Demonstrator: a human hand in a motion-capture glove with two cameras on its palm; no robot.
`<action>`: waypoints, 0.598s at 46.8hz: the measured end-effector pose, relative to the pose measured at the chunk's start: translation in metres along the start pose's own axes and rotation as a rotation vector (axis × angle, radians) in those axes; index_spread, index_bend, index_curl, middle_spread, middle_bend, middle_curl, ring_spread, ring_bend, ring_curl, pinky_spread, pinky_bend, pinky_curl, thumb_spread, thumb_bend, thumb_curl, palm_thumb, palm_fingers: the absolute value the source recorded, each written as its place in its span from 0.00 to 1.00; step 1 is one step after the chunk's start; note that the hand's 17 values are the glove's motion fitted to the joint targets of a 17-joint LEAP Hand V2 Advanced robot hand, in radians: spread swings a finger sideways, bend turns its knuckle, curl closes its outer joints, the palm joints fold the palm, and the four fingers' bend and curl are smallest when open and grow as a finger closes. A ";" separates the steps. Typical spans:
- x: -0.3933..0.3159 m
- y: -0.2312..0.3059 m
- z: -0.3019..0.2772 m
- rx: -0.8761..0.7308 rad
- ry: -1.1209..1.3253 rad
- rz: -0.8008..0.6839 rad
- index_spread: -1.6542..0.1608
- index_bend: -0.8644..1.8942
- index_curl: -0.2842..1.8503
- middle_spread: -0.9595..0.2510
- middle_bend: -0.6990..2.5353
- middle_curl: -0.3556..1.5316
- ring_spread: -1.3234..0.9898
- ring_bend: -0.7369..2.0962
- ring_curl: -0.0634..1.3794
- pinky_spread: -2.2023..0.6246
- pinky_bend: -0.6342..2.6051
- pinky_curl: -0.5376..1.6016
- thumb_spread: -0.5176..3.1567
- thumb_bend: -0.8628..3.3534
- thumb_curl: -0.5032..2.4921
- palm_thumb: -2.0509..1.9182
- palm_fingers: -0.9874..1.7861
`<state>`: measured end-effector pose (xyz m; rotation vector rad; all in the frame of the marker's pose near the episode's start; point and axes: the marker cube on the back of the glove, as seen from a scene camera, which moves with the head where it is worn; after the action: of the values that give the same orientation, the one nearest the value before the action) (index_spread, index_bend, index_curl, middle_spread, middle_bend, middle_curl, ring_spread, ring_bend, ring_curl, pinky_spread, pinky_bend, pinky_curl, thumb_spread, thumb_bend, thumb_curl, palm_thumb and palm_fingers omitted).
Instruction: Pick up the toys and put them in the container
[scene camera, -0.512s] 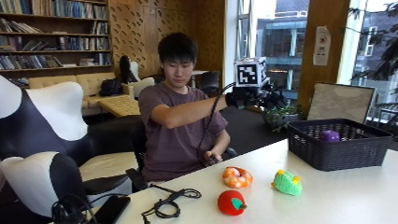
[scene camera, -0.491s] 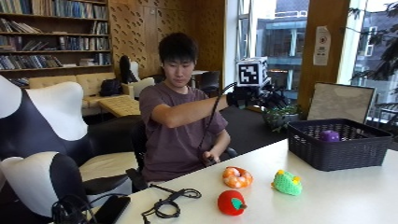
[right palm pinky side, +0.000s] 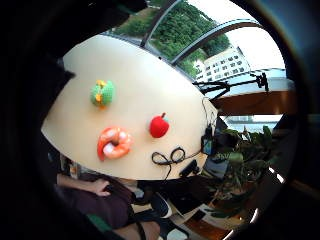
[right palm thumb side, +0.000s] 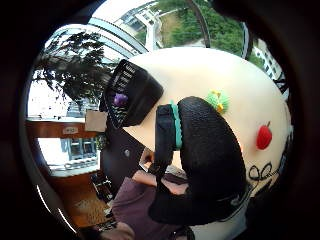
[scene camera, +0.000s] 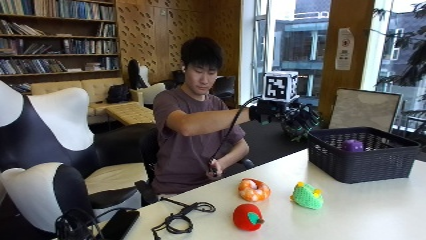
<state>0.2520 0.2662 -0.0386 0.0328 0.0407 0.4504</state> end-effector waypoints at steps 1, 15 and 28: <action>0.000 -0.002 0.001 -0.002 0.004 0.000 0.79 0.35 0.21 0.75 0.27 0.29 0.54 0.42 0.16 0.78 0.36 0.37 0.52 0.20 0.20 0.50 0.36; -0.003 -0.035 0.035 -0.075 -0.023 0.032 0.78 0.35 0.21 0.76 0.27 0.32 0.54 0.45 0.20 0.78 0.41 0.40 0.53 0.20 0.21 0.50 0.33; -0.020 -0.067 0.164 -0.287 -0.033 0.025 0.76 0.35 0.21 0.74 0.26 0.32 0.55 0.44 0.20 0.79 0.46 0.42 0.53 0.20 0.22 0.50 0.30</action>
<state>0.2708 0.1932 0.1229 -0.2413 -0.0573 0.4767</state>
